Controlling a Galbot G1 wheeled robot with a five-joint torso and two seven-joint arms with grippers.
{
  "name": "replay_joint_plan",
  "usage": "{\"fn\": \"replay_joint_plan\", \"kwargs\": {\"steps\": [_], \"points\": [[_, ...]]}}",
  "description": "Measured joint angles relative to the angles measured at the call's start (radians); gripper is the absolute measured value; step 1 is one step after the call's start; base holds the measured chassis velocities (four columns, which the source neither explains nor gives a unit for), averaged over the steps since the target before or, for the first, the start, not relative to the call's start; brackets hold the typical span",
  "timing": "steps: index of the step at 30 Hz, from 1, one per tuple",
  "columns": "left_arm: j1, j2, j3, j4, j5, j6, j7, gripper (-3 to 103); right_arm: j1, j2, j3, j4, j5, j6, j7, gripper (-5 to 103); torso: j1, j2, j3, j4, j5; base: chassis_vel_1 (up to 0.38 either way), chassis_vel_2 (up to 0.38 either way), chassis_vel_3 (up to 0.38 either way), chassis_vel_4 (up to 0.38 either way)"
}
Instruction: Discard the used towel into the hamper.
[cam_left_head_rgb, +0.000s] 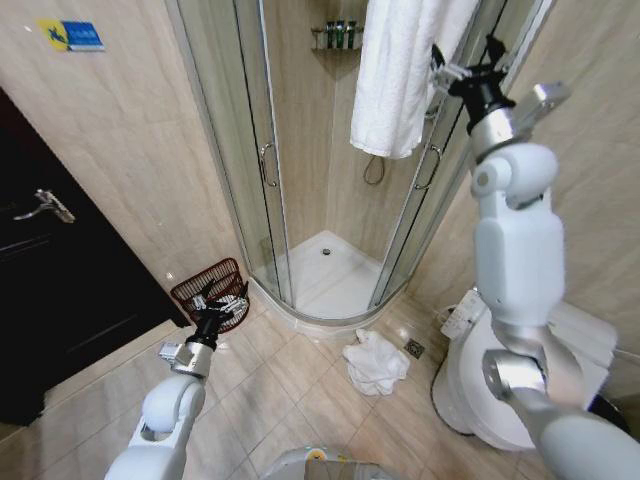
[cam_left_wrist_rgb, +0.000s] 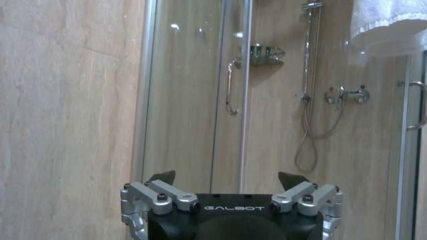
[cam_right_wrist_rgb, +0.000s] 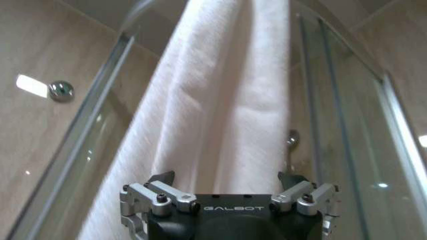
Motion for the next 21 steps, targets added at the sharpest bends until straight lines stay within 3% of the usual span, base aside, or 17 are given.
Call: {"fn": "replay_joint_plan", "kwargs": {"steps": [8, 21], "points": [[0.003, 0.013, -0.007, 0.0, -0.008, -0.002, -0.001, 100, 0.149, 0.023, -0.078, -0.058, 0.059, -0.042, 0.071, 100, 0.0, 0.0, 0.0, 0.0, -0.0001, 0.0, 0.0, 0.0, 0.0], [0.018, 0.017, -0.019, 0.005, -0.033, -0.022, 0.001, 100, 0.372, 0.034, -0.185, -0.24, 0.076, -0.052, 0.081, 100, 0.0, 0.0, 0.0, -0.0001, -0.0001, 0.0, 0.0, 0.0, 0.0]]}}
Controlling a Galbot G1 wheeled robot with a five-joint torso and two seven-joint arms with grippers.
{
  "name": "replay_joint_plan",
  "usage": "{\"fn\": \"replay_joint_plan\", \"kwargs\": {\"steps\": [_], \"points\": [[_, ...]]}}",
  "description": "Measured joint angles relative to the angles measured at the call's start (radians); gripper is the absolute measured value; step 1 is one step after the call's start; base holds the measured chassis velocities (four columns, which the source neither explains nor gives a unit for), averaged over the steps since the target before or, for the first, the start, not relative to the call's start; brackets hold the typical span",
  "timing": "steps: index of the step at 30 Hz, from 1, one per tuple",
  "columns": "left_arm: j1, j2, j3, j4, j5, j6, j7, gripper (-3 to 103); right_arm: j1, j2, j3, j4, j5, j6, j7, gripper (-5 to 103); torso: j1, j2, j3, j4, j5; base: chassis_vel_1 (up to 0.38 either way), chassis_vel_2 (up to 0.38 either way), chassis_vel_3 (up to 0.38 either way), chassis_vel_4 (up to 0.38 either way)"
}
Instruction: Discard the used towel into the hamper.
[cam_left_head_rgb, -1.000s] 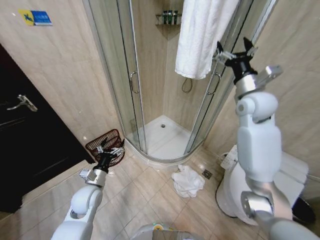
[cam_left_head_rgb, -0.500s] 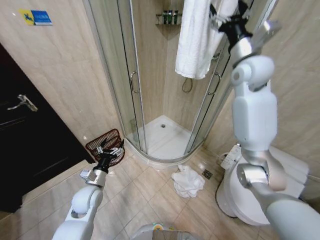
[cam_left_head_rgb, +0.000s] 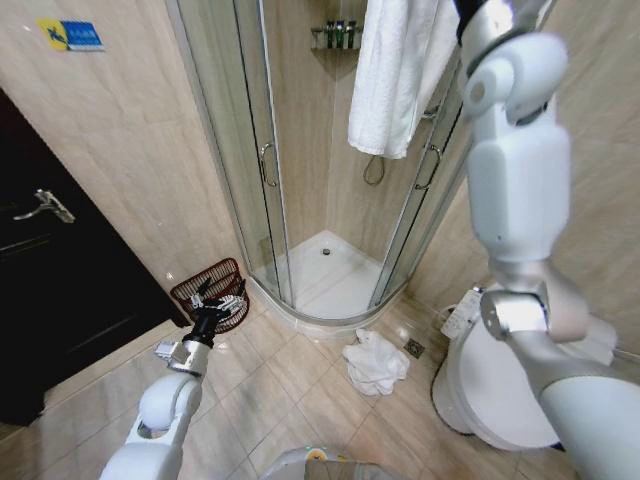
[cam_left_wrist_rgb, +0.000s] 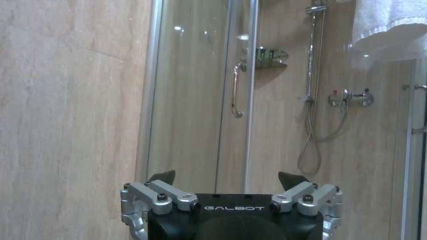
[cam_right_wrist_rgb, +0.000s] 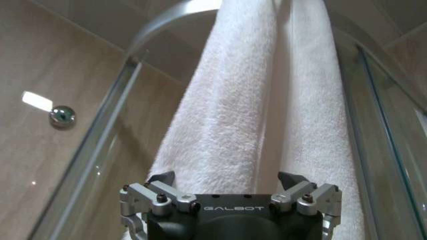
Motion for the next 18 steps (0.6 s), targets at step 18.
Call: {"fn": "replay_joint_plan", "kwargs": {"steps": [18], "points": [[-0.001, 0.008, -0.011, 0.04, -0.033, -0.034, 0.01, 100, 0.195, 0.134, 0.001, -0.256, -0.111, 0.041, -0.024, 100, 0.0, 0.0, 0.0, 0.0001, -0.0002, 0.0, 0.0, 0.0, 0.0]]}}
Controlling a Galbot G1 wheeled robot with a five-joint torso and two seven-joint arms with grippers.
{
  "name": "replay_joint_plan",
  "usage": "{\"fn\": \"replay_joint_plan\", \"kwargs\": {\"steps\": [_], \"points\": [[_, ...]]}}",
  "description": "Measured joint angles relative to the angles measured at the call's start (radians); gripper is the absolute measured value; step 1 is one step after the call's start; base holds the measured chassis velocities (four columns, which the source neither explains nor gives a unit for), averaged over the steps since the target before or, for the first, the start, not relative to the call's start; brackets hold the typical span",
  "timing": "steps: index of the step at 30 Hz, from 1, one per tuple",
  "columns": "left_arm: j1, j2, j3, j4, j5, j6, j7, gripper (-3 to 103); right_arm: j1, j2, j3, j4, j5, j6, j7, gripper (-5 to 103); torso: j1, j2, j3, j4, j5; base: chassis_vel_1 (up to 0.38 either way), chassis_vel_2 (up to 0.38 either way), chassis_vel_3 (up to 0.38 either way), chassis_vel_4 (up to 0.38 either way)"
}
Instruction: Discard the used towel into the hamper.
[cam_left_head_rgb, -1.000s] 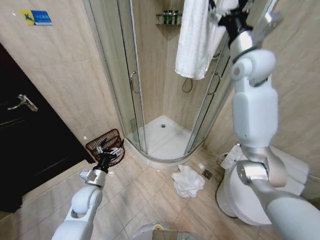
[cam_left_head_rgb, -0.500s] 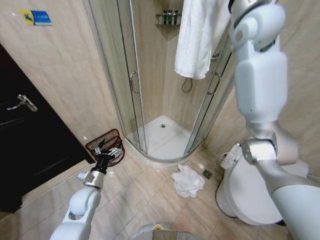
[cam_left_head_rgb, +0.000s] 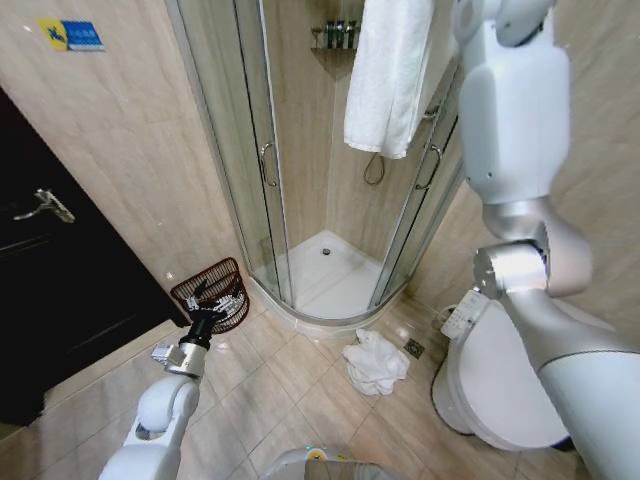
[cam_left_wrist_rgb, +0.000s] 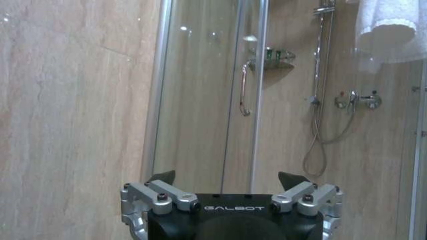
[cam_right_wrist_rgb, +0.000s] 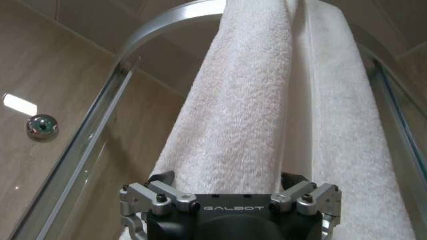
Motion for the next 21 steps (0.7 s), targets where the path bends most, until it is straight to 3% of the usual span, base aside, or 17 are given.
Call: {"fn": "replay_joint_plan", "kwargs": {"steps": [5, 9, 11, 16, 17, 20, 21], "points": [[-0.008, 0.004, -0.005, 0.01, -0.012, -0.004, 0.001, 100, 0.025, 0.017, -0.001, -0.05, -0.001, 0.025, -0.015, 92, 0.0, 0.0, 0.0, -0.0003, 0.0003, 0.0, 0.0, 0.0, 0.0], [-0.01, 0.002, -0.004, 0.012, -0.017, -0.004, 0.001, 100, 0.043, 0.037, 0.004, -0.092, 0.007, 0.034, -0.006, 71, 0.0, 0.0, 0.0, 0.0, 0.0002, 0.0, 0.0, 0.0, 0.0], [-0.01, 0.002, -0.004, 0.012, -0.018, -0.004, 0.001, 100, 0.046, 0.038, 0.005, -0.094, 0.009, 0.034, -0.003, 71, 0.0, 0.0, 0.0, 0.0001, 0.0001, 0.0, 0.0, 0.0, 0.0], [-0.011, 0.002, -0.003, 0.012, -0.018, -0.006, 0.001, 100, 0.05, 0.029, 0.002, -0.094, 0.016, 0.031, 0.004, 48, 0.0, 0.0, 0.0, -0.0002, 0.0004, 0.0, 0.0, 0.0, 0.0], [-0.011, 0.002, -0.003, 0.012, -0.018, -0.006, 0.001, 100, 0.05, 0.029, 0.002, -0.094, 0.016, 0.031, 0.004, 48, 0.0, 0.0, 0.0, -0.0002, 0.0004, 0.0, 0.0, 0.0, 0.0], [-0.003, 0.002, -0.003, 0.01, -0.018, -0.01, 0.002, 100, 0.049, 0.015, -0.006, -0.078, 0.027, 0.024, 0.007, 33, 0.0, 0.0, 0.0, -0.0002, 0.0005, 0.0, 0.0, 0.0, 0.0], [-0.003, 0.002, -0.003, 0.01, -0.018, -0.01, 0.002, 100, 0.049, 0.015, -0.006, -0.078, 0.027, 0.024, 0.007, 33, 0.0, 0.0, 0.0, -0.0002, 0.0005, 0.0, 0.0, 0.0, 0.0]]}}
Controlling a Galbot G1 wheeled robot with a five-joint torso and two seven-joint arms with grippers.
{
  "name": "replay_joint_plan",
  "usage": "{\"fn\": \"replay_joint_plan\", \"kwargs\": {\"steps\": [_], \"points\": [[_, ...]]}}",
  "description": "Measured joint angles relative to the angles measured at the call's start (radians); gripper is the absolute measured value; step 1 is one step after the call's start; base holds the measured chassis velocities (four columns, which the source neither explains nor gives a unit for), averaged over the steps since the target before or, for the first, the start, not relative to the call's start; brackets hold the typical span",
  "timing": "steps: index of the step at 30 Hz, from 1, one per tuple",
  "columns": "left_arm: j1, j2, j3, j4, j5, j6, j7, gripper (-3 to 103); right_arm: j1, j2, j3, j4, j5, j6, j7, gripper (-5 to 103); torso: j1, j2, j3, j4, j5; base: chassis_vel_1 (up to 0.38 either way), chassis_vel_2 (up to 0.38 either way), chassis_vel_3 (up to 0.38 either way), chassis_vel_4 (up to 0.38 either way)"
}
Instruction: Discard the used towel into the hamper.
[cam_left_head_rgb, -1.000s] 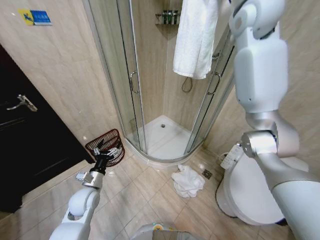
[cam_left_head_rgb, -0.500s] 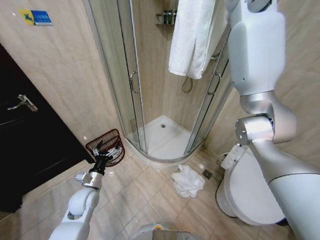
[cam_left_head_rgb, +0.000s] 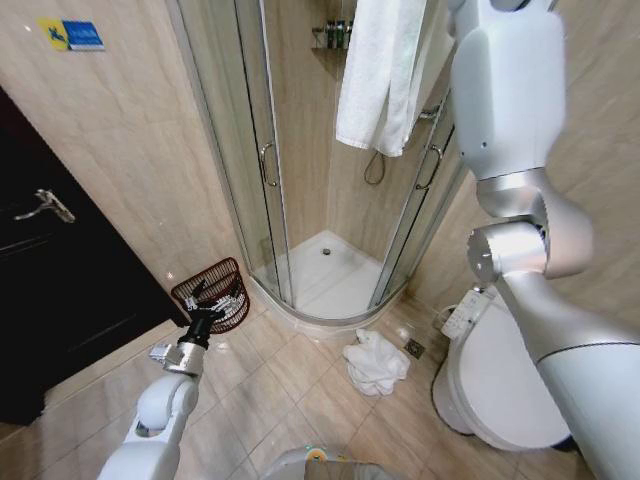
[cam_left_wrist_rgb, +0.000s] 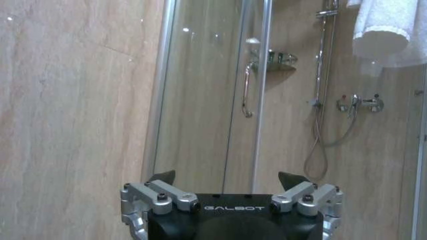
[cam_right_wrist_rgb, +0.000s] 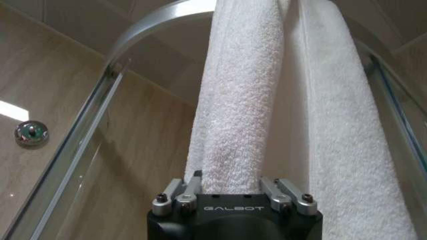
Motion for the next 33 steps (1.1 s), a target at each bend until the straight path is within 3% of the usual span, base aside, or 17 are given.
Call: {"fn": "replay_joint_plan", "kwargs": {"steps": [3, 5, 7, 9, 20, 33], "points": [[0.008, -0.004, 0.0, 0.0, 0.001, -0.007, 0.0, 100, -0.007, -0.016, -0.012, 0.014, 0.015, -0.004, 0.004, 16, 0.0, 0.0, 0.0, 0.0001, -0.0001, 0.0, 0.0, 0.0, 0.0], [0.01, -0.005, 0.0, -0.001, 0.001, -0.008, 0.0, 100, -0.009, -0.022, -0.016, 0.017, 0.02, -0.005, 0.004, 16, 0.0, 0.0, 0.0, 0.0001, -0.0001, 0.0, 0.0, 0.0, 0.0], [0.009, -0.005, 0.0, 0.0, 0.001, -0.009, 0.0, 100, -0.015, -0.041, -0.031, 0.026, 0.035, -0.008, 0.004, 7, 0.0, 0.0, 0.0, 0.0001, -0.0001, 0.0, 0.0, 0.0, 0.0], [0.009, -0.005, 0.0, 0.0, 0.001, -0.009, 0.0, 100, -0.019, -0.052, -0.039, 0.03, 0.043, -0.008, 0.004, 4, 0.0, 0.0, 0.0, 0.0001, -0.0001, 0.0, 0.0, 0.0, 0.0], [0.001, -0.002, 0.0, -0.007, 0.004, -0.005, 0.0, 100, -0.128, -0.183, -0.138, 0.197, 0.189, -0.044, 0.049, 4, 0.0, 0.0, 0.0, 0.0001, 0.0, 0.0, 0.0, 0.0, 0.0], [0.0, -0.001, 0.003, -0.008, 0.007, -0.004, 0.001, 100, -0.264, -0.265, -0.156, 0.377, 0.291, -0.091, 0.122, 4, 0.0, 0.0, 0.0, 0.0001, -0.0003, 0.0, 0.0, 0.0, 0.0]]}}
